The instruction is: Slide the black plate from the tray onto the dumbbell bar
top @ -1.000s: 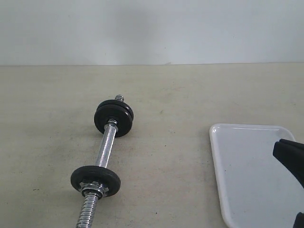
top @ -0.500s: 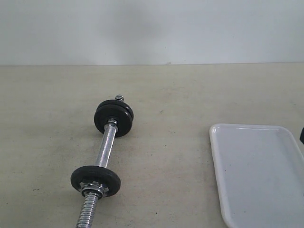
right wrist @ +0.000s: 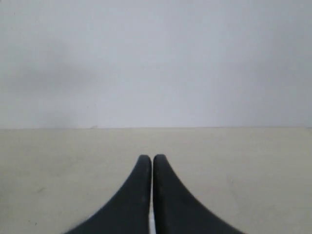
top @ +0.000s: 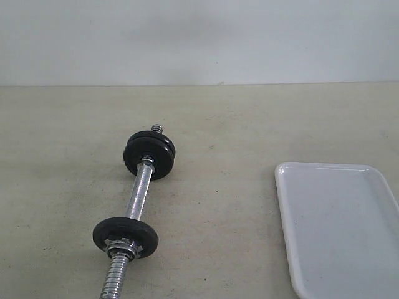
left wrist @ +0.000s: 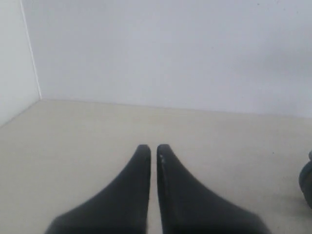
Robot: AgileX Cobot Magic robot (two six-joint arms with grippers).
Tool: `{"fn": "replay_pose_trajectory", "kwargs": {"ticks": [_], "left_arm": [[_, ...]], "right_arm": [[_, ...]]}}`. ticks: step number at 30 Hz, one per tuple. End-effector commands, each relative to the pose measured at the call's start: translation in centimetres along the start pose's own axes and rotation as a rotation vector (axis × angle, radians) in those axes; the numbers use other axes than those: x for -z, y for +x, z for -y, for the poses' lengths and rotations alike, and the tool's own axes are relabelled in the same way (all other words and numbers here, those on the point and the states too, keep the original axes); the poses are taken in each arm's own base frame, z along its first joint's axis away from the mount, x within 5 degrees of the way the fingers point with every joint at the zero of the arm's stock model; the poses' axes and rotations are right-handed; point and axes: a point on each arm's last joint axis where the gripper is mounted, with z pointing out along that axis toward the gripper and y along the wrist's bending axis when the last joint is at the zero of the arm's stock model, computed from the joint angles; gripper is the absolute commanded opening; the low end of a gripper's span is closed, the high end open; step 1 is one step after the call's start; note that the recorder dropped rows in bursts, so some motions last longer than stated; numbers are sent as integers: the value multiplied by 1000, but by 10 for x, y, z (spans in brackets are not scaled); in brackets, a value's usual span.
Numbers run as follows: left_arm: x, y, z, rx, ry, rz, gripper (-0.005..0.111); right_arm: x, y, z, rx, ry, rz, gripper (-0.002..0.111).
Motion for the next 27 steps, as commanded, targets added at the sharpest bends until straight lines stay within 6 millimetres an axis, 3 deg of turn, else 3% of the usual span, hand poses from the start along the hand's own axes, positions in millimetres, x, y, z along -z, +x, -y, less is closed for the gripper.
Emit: {"fn": "replay_pose_trajectory", "kwargs": {"ticks": [1, 11, 27], "left_arm": [[4, -1, -2, 24, -22, 37, 4], [11, -5, -3, 34, -18, 115, 4], [11, -5, -2, 33, -14, 116, 4]], "right_arm": [[10, -6, 4, 0, 51, 96, 0], [32, -17, 3, 7, 52, 277, 0], [33, -18, 2, 7, 52, 285, 0]]}}
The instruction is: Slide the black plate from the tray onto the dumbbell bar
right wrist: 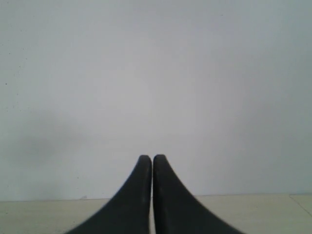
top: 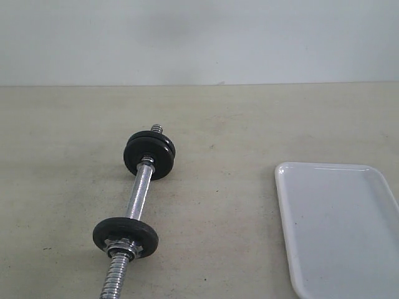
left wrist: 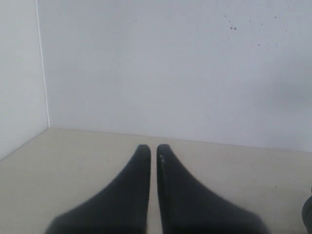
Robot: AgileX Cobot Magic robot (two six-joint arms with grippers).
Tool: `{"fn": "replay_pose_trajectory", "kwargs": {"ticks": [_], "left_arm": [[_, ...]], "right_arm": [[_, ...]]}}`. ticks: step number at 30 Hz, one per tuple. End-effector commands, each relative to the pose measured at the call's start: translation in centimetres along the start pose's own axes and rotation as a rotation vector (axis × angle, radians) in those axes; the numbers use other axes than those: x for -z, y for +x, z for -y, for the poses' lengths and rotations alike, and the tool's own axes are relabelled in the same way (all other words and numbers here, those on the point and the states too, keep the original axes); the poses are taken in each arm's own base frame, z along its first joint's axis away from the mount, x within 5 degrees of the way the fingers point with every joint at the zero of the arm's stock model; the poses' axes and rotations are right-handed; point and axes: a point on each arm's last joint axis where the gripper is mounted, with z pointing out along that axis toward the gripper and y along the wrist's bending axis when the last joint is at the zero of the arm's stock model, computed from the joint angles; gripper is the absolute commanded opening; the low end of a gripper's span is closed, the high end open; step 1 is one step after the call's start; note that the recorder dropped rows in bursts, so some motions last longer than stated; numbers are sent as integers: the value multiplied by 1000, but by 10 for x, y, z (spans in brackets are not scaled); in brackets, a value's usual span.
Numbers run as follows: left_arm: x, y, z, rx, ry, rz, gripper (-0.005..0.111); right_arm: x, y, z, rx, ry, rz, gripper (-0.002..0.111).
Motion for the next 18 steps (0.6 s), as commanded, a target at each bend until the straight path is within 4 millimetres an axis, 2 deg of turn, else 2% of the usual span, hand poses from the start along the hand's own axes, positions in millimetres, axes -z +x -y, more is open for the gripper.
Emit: {"fn": "replay_pose_trajectory", "kwargs": {"ticks": [1, 15, 18], "left_arm": [[0, 2, 0, 17, 0, -1, 4], [0, 2, 0, 17, 0, -1, 4], [0, -1, 6, 68, 68, 20, 4]], "right_arm": [[1, -1, 0, 0, 3, 9, 0], [1, -1, 0, 0, 3, 9, 0], [1, -1, 0, 0, 3, 9, 0]]}}
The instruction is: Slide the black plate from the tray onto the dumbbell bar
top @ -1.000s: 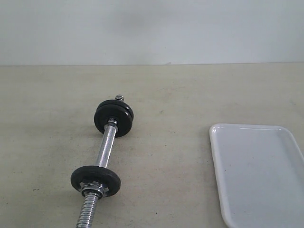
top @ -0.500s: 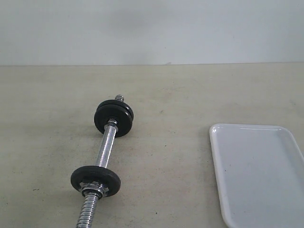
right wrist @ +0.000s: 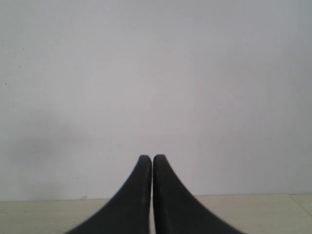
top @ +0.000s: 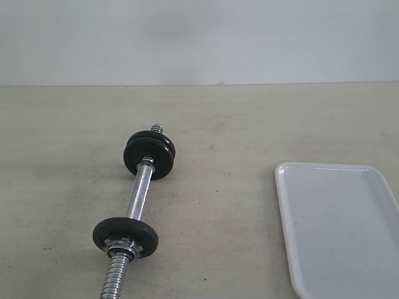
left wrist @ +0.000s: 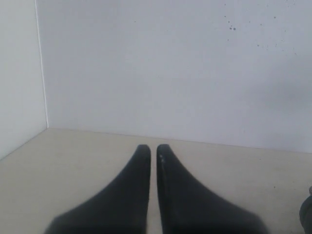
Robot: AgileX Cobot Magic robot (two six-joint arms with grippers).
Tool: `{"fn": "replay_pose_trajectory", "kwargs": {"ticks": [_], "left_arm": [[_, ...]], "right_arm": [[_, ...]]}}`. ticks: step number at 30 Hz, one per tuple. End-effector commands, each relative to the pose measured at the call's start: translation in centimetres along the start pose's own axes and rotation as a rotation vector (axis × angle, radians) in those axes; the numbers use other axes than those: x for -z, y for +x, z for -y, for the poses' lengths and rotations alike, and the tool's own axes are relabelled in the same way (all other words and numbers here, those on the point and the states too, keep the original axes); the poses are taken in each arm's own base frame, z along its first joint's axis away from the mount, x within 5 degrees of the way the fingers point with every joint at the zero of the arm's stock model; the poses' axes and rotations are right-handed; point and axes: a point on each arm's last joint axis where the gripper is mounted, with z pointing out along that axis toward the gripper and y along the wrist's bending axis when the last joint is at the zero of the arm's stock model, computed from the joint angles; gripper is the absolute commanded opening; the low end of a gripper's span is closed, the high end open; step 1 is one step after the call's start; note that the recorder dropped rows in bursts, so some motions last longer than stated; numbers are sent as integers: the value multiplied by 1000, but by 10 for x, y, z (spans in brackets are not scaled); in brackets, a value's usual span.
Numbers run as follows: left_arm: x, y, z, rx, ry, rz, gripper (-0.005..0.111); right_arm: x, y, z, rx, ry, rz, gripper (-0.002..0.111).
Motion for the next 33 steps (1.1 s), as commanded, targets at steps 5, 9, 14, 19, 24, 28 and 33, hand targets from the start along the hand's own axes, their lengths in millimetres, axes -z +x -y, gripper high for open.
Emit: {"fn": "replay_pose_trajectory", "kwargs": {"ticks": [5, 9, 14, 19, 24, 28, 33], "left_arm": [[9, -16, 34, 158, 406, 172, 4], [15, -22, 44, 151, 528, 229, 4], [16, -22, 45, 151, 544, 237, 4], [9, -18, 33, 242, 398, 176, 4], [3, -13, 15, 851, 229, 80, 4], [2, -7, 14, 885, 189, 37, 4], [1, 1, 13, 883, 159, -1, 4]], "right_arm": [[1, -1, 0, 0, 3, 9, 0], [1, 0, 0, 0, 3, 7, 0], [1, 0, 0, 0, 3, 7, 0], [1, 0, 0, 0, 3, 7, 0], [1, 0, 0, 0, 3, 5, 0], [1, 8, 1, 0, 7, -83, 0], [4, 25, 1, 0, 16, -270, 0]]}}
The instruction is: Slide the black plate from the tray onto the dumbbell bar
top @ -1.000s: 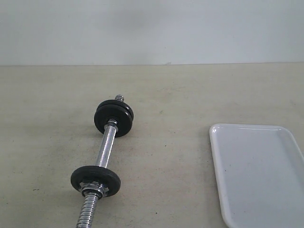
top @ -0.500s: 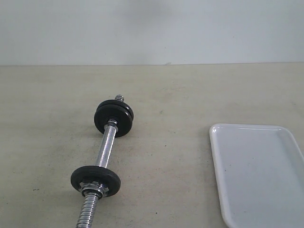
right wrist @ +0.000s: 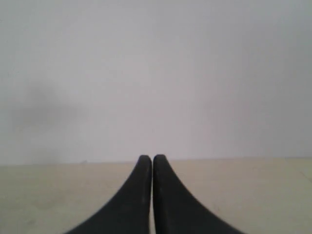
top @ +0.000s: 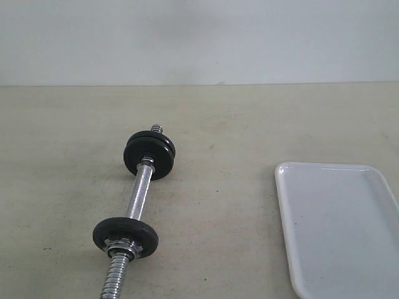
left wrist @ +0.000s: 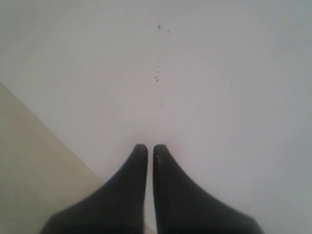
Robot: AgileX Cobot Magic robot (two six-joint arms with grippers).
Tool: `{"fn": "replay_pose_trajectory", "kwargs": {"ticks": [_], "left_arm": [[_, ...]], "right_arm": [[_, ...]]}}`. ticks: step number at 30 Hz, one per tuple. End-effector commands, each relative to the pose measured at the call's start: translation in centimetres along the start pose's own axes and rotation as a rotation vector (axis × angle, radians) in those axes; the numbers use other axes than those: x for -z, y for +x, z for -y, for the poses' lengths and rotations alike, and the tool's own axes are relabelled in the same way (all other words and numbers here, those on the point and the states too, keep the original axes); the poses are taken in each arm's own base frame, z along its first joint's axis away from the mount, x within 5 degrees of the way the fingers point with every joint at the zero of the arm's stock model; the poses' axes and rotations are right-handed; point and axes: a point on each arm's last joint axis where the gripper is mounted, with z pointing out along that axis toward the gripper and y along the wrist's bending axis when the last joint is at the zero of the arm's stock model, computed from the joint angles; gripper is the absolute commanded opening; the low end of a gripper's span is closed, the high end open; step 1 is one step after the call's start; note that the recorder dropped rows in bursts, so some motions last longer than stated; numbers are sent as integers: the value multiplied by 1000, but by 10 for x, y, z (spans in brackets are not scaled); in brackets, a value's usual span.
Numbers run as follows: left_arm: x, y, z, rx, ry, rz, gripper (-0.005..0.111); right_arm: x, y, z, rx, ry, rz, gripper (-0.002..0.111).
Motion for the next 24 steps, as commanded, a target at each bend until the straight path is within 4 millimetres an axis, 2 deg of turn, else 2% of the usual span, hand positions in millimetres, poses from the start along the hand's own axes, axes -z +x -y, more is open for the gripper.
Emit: {"fn": "replay_pose_trajectory", "kwargs": {"ticks": [1, 9, 13, 19, 24], "left_arm": [[0, 4, -8, 43, -67, -22, 4], [1, 4, -9, 288, -83, -18, 4], [1, 4, -9, 403, -84, -13, 4], [1, 5, -10, 414, -96, -20, 4], [4, 16, -21, 415, -246, -117, 4]], "right_arm": [[2, 16, 1, 0, 11, -168, 0], [6, 31, 2, -1, 20, -347, 0], [7, 33, 1, -14, 18, -368, 0], [7, 33, 1, -17, 18, -371, 0], [7, 33, 1, -17, 18, -371, 0]]}}
